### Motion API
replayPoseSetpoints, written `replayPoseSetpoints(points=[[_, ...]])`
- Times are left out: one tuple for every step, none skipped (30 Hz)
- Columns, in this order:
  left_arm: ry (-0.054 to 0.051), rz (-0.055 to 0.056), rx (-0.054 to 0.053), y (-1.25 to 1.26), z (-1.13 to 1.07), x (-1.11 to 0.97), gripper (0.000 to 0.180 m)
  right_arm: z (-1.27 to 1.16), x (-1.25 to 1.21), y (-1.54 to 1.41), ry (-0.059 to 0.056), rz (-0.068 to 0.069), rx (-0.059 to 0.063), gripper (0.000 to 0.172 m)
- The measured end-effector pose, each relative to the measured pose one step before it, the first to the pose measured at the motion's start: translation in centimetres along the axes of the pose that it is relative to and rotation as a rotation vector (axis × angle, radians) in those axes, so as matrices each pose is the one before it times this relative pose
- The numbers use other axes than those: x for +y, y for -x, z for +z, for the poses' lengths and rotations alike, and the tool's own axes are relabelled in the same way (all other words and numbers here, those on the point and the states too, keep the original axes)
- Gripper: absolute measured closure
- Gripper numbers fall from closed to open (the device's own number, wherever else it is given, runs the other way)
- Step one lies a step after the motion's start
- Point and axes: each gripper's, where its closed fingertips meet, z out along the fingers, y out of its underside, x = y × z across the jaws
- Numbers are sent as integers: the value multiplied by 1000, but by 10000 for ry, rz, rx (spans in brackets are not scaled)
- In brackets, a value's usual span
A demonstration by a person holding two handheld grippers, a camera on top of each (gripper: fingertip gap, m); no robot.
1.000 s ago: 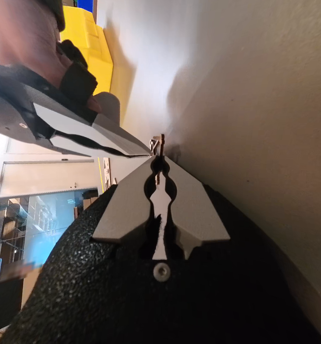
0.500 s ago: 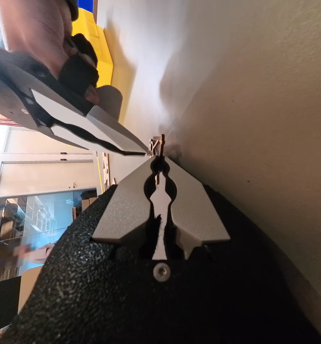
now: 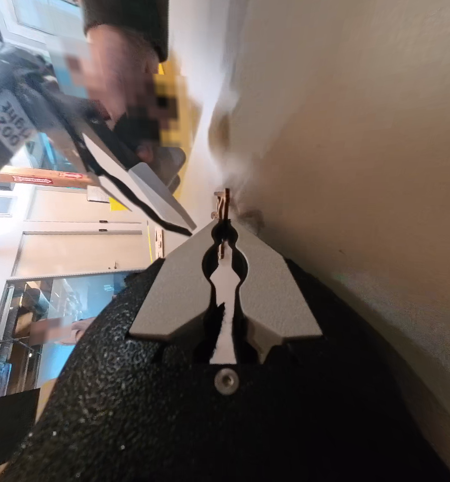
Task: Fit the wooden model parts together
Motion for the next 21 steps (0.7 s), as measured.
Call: replayPoseSetpoints(points=[[39, -67, 25, -5, -42, 108, 180, 71, 193, 37, -189, 297, -238, 156], [59, -116, 43, -6, -32, 193, 177, -85, 35, -177, -278, 103, -31, 156], [41, -222, 94, -23, -67, 165, 175, -181, -46, -209, -260, -20, 30, 156], [7, -287, 72, 57, -111, 102, 172, -205, -80, -102, -205, -50, -8, 156], [-47, -306, 90, 56, -130, 25, 170, -200, -109, -61, -185, -105, -7, 155], [-39, -277, 48, 90, -124, 36, 168, -176, -175, -19, -209, -190, 3, 154], [15, -204, 25, 100, -131, 87, 166, -130, -182, 62, -203, -267, -12, 154], [8, -168, 20, 61, -131, 79, 164, -104, -118, -54, -136, -332, 88, 154], [-38, -181, 64, -32, -145, 11, 163, -96, -76, -234, -117, -425, 204, 153], [-34, -197, 141, -175, -110, -8, 161, -91, -138, -265, -186, -458, 232, 153], [-5, -194, 93, -110, -91, 28, 159, -113, -276, -361, -294, -436, 281, 152], [-20, -172, 90, -80, -114, -12, 156, -119, -359, -478, -380, -397, 348, 152], [-65, -210, 114, -93, -139, -77, 155, -104, -350, -656, -418, -316, 440, 152], [-95, -303, 121, -61, -157, -108, 153, -105, -361, -725, -454, -266, 458, 152], [-115, -424, 209, -69, -199, -154, 151, -166, -367, -640, -335, -249, 378, 153], [-153, -547, 314, -107, -217, -256, 150, -147, -357, -545, -279, -256, 311, 153], [-205, -627, 339, -92, -241, -355, 147, -156, -113, -394, -137, -187, 235, 153], [-196, -526, 275, -46, -215, -366, 144, -172, 8, -323, -101, -229, 246, 153], [-75, -313, 192, 28, -153, -159, 142, -167, -43, -184, -100, -226, 211, 153], [100, -159, 123, 54, -68, 118, 140, -137, -213, 10, -111, -162, 104, 153], [135, -71, 86, 33, 2, 236, 138, -89, -367, 125, -164, -165, 45, 153]])
